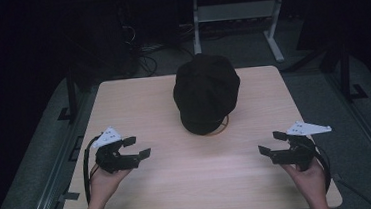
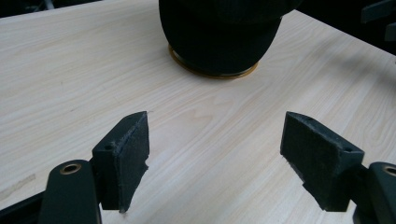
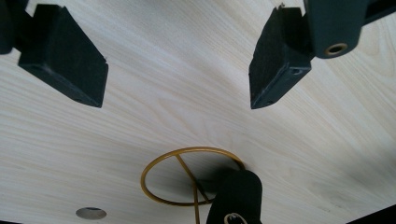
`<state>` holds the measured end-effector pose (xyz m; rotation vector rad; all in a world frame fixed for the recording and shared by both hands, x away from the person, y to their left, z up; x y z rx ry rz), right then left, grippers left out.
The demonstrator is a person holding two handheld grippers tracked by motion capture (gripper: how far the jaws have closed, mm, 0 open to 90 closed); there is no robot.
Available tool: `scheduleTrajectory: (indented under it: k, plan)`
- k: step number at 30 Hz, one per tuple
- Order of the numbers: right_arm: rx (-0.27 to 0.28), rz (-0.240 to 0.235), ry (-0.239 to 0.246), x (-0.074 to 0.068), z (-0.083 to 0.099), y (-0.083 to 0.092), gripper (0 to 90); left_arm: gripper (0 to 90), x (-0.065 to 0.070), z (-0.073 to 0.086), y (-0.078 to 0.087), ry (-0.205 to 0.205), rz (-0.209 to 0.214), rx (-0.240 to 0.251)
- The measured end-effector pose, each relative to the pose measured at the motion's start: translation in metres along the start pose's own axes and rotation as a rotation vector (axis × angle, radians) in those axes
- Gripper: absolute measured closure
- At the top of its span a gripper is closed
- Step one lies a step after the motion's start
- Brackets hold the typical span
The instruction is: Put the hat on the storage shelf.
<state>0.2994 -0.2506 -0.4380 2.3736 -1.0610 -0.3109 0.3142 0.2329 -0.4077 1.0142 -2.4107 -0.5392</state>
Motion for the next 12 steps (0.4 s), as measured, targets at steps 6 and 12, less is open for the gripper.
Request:
scheduleTrajectory:
  k: [6,12]
  plan:
    - [-0.005,-0.007,0.007,-0.001,0.0,-0.002,19.2,23.2,0.002,0.01,0.004,0.007,-0.011,0.02]
    - [-0.008,-0.013,0.007,-0.003,-0.001,-0.004,19.2,22.3,0.004,0.02,0.005,0.0,-0.022,0.015]
Point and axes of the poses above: each handheld gripper's, and its own axes: y roughly backward along the jaws, z roughly out of its underside, x roughly to its right, the point moved 3 cm from there along -y, roughly forward along the jaws, and after that the axes turned 9 degrees about y, right-handed, at the moved point
